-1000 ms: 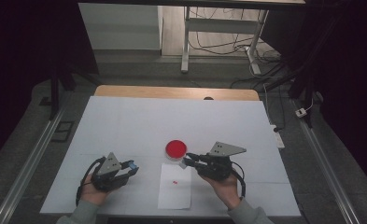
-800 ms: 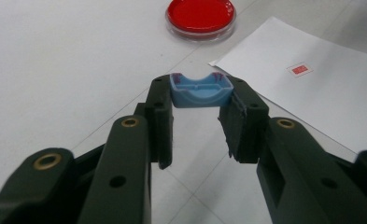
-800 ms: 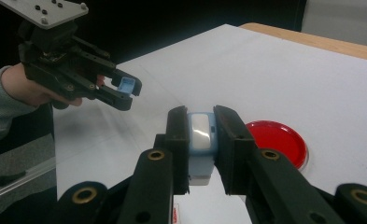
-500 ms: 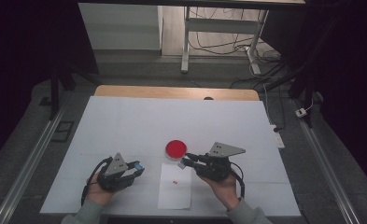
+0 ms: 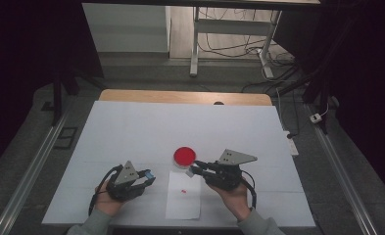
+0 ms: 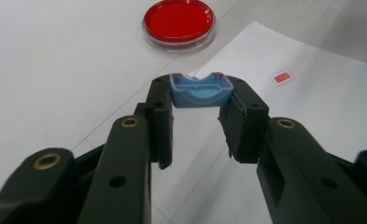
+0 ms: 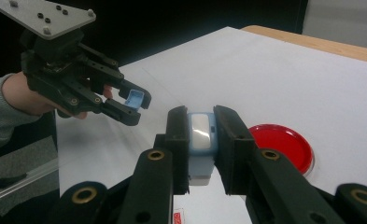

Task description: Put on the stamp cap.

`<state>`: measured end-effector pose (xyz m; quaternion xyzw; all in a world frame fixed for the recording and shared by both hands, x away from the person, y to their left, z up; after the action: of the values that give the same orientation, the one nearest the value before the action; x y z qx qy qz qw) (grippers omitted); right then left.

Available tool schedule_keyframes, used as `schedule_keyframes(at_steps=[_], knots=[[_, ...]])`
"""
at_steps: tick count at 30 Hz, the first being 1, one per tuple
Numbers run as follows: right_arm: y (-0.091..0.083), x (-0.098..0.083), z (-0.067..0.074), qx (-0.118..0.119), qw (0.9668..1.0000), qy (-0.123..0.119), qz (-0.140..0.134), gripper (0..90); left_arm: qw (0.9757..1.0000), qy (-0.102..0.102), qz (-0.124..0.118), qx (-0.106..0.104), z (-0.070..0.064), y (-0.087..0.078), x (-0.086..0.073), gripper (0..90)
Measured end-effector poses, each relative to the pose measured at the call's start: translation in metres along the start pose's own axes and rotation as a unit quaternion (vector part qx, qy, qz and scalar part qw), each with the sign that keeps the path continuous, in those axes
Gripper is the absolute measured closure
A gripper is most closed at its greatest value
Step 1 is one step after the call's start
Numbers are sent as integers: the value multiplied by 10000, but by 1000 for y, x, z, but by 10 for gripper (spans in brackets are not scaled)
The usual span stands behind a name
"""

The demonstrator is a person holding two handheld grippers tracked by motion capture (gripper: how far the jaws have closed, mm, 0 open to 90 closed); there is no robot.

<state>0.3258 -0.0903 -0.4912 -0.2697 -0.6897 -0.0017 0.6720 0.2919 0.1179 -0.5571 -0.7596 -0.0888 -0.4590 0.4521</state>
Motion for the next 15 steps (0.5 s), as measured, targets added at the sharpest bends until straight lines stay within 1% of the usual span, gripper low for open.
schedule_keyframes(at_steps=[15], knots=[[-1, 2, 0, -40, 10000, 27, -57, 753, 9998, 132, 64, -103, -12, 10, 4, 653]])
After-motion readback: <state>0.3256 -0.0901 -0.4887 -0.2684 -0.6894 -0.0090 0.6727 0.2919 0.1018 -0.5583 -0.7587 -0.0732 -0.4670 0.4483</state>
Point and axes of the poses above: each handheld gripper's, and its own axes: y roughly forward along the jaws, x roughly out of its top, z roughly to its left, the point moved 8 cm from there along y, roughly forward along the jaws, and after that the axes turned 15 degrees about -y, right-handed, at the moved point
